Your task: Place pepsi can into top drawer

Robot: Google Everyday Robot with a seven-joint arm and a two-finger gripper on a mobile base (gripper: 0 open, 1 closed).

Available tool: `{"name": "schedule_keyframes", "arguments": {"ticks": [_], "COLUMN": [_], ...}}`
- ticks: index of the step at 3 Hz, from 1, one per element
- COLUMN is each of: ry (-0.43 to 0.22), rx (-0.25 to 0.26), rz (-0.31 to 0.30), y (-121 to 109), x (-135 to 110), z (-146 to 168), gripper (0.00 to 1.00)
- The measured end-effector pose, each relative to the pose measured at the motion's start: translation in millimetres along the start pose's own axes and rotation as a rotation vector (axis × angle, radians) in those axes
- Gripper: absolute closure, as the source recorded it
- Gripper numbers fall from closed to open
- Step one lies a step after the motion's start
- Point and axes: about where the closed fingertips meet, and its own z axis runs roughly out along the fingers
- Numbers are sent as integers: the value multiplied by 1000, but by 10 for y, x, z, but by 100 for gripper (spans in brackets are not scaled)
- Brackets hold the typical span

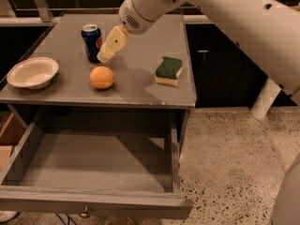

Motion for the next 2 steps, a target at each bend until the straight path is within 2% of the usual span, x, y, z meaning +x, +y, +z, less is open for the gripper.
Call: {"name": "schedule_keyframes", "arguments": {"ticks": [1, 2], "ry": [-12, -49], "rx": [-24, -62], "rz": [16, 34], "y": [85, 219], "x": [-14, -144], "z": [102, 375], "gripper": [0, 0]}}
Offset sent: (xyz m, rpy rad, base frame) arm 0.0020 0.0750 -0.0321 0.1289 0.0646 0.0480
